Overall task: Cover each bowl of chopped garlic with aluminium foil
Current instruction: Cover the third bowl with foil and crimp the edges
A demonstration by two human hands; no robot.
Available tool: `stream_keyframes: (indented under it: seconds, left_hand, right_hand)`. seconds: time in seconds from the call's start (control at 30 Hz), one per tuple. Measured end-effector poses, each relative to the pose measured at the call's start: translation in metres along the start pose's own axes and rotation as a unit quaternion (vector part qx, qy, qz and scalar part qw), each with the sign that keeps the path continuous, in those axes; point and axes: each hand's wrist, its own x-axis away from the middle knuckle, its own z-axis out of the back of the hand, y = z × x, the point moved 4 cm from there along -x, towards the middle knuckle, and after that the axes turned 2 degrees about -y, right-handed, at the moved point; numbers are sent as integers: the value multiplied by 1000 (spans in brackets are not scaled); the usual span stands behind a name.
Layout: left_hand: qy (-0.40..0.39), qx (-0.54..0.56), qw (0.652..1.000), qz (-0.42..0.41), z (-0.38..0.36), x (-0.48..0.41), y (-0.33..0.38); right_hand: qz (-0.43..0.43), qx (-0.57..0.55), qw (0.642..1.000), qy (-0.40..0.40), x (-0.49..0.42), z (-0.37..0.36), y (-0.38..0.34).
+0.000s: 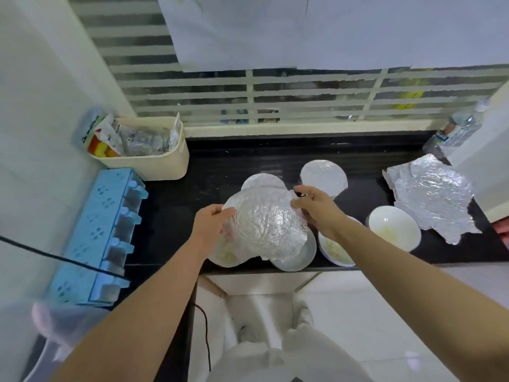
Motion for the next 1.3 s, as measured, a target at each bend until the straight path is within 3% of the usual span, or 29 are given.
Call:
stream_keyframes:
  seconds: [0.1,0.17,0.27,0.4,0.53,0.77,1.3]
  left_hand:
    - [42,-78,996,-13,15,-5,-16]
    - [67,-131,989,-24,21,-6,-27]
    - [95,-194,976,-38,28,-7,-39]
    - [117,-189,974,-38,29,-11,-47]
    - [100,-206,973,-31,21,-15,-51]
    - [103,-243,964,-38,20,-19,-58]
    - [98,-256,962,-24,8,-17,-59]
  right_hand:
    - [0,128,992,-20,-6,-14,10]
    - [40,258,965,-32,-10,-20,15]
    - [97,456,882,-63,-10,-33,23]
    - [117,662,732,-113,-3,-49,46]
    - [110,725,668,-126,0,-50,68]
    - [133,742,648,-107,1,-46,72]
    - [131,733,655,-126,3,-34,67]
